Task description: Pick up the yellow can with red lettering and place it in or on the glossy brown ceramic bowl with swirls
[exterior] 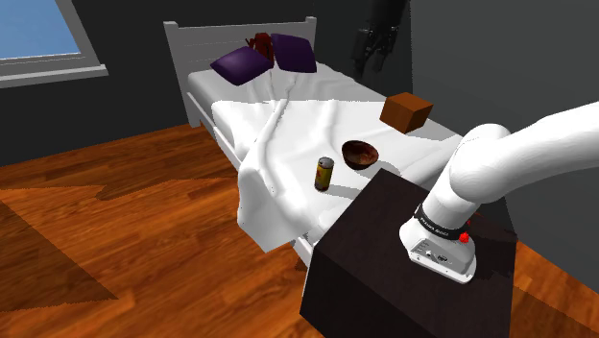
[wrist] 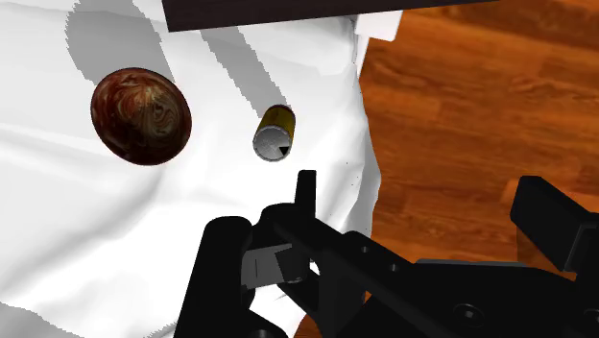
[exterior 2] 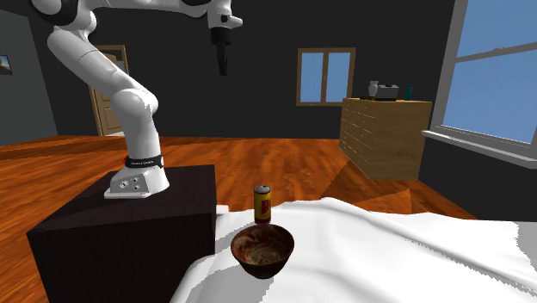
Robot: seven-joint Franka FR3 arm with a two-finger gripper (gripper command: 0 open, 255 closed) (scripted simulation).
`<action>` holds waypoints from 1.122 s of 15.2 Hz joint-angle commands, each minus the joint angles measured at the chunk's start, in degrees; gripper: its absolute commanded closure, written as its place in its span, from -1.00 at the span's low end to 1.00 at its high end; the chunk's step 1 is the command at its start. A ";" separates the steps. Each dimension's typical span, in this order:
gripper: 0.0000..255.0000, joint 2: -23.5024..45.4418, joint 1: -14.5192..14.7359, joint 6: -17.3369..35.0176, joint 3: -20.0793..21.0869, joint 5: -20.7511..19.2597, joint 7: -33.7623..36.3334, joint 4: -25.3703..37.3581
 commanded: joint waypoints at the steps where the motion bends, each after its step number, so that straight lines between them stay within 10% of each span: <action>1: -1.00 0.00 0.00 0.00 0.00 0.00 0.00 0.00; 17: -1.00 15.81 -3.62 32.90 -3.99 -2.61 -1.62 -17.55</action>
